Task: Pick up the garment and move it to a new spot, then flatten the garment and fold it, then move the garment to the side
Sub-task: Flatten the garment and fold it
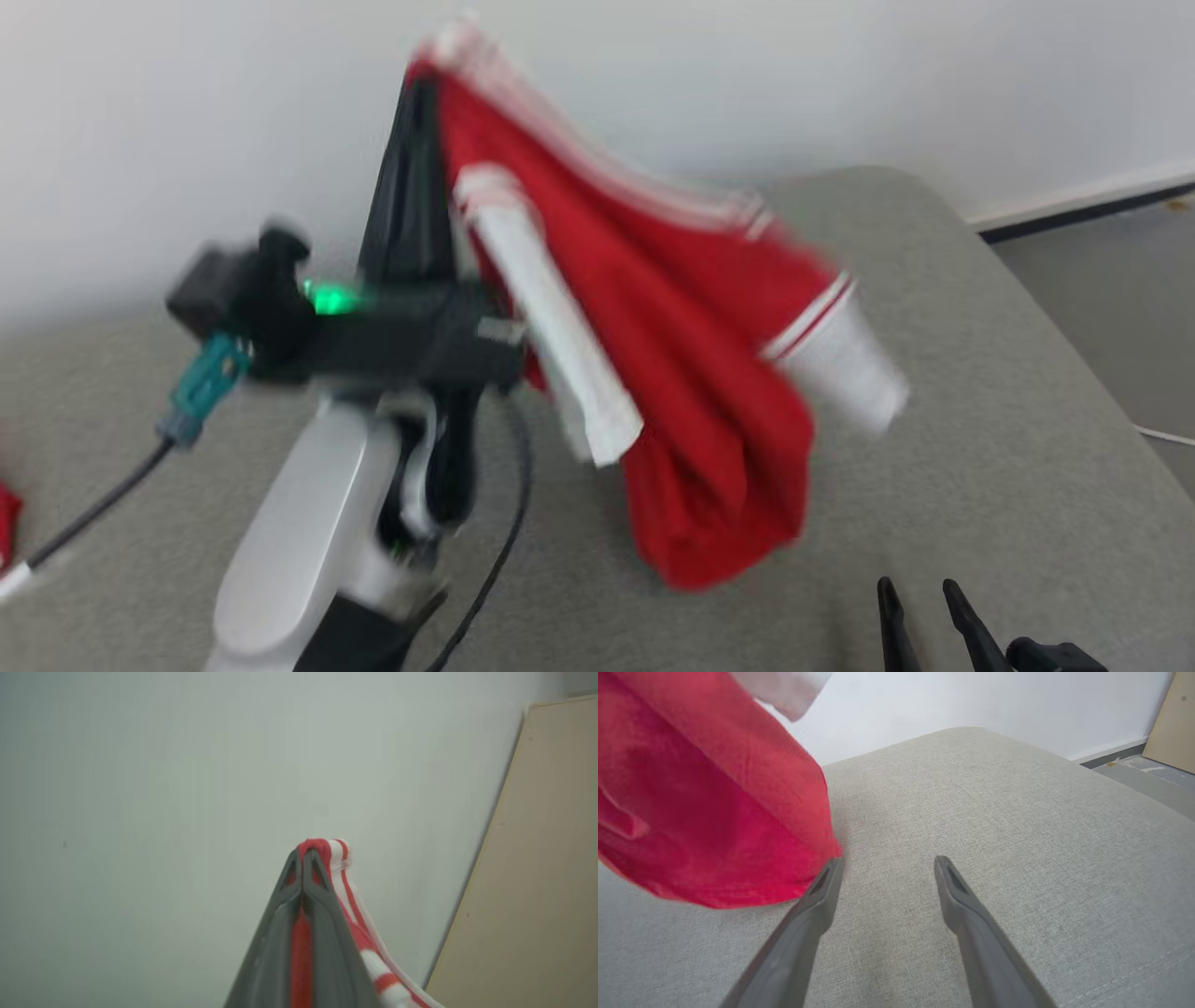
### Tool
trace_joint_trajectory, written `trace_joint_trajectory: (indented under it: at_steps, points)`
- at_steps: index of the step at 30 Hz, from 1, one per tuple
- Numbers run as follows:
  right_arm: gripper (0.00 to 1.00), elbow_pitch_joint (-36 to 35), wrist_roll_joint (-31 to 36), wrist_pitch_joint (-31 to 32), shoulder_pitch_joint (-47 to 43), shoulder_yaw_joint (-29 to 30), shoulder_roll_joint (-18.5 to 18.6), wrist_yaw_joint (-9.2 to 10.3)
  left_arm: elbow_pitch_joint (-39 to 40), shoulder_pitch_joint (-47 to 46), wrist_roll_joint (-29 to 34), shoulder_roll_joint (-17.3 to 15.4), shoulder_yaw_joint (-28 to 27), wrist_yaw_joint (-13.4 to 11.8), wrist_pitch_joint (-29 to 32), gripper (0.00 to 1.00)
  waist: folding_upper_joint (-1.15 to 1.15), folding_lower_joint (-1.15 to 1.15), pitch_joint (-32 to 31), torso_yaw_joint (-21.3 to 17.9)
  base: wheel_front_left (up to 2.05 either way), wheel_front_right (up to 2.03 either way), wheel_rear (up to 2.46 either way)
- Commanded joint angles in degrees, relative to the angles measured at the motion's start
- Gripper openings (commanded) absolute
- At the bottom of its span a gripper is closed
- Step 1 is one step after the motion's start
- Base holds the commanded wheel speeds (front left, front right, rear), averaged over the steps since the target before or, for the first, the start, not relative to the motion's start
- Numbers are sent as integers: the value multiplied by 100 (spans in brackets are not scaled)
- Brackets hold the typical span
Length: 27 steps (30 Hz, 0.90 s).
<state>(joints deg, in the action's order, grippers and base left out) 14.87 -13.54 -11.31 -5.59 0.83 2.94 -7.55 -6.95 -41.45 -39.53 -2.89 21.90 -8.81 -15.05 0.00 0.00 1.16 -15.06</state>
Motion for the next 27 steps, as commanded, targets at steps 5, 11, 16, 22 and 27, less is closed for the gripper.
trace_joint_trajectory:
  at_steps: [5,11,16,22,27]
  points:
    - [100,-94,-12,66,-88,-66,-9,13,-1109,1706,16,-427,-368,-93,-18,0,0,0,0,975,0,0,0]
    - [100,-116,6,129,-76,-137,-7,13,-2548,2151,-33,-596,-418,-8,-9,100,0,0,-42,1210,0,0,0]
    - [100,-113,-20,139,-120,-149,-6,13,-2878,2127,11,-559,-496,98,-15,100,0,0,-88,1250,0,0,0]
    - [100,-86,-44,131,-139,-146,-7,13,-2768,2225,227,-332,168,633,210,100,0,0,-121,1212,0,0,0]
    - [100,-127,-47,154,-54,-223,-7,13,-2891,2152,367,-115,706,659,487,100,0,0,-77,1003,0,0,0]
